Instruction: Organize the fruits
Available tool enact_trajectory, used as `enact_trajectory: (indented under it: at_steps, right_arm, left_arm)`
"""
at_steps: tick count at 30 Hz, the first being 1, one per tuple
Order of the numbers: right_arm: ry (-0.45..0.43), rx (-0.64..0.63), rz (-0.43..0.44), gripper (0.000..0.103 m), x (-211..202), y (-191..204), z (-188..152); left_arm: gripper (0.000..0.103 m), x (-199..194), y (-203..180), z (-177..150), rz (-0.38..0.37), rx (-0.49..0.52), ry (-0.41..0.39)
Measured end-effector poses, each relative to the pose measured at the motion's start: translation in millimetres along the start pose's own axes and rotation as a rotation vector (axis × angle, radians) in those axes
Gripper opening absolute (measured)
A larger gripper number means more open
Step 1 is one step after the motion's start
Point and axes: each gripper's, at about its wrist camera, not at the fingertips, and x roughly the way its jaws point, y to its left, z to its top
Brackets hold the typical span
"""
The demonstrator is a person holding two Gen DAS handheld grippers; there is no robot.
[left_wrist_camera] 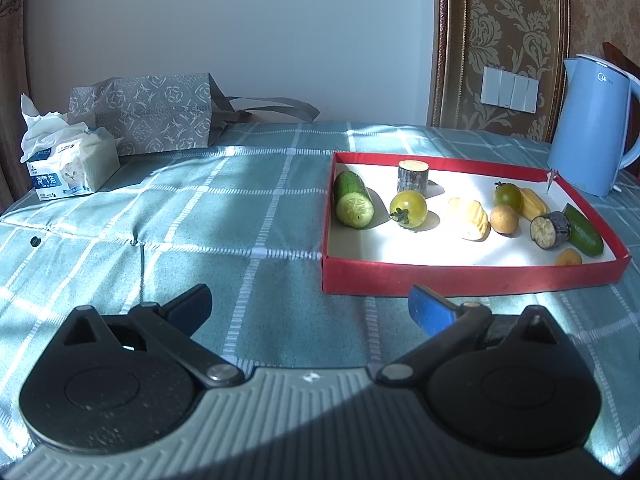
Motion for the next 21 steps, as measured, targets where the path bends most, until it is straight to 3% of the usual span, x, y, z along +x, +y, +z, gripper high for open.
enact_trajectory:
  at_steps: [21]
  right_arm:
    - [0.009,-0.025,-0.006,0.103,1.6,3.2,-0.3]
  left_arm:
    - [0.103,-1.5,-0.8,-0.2,0.003,0.003,-0.015]
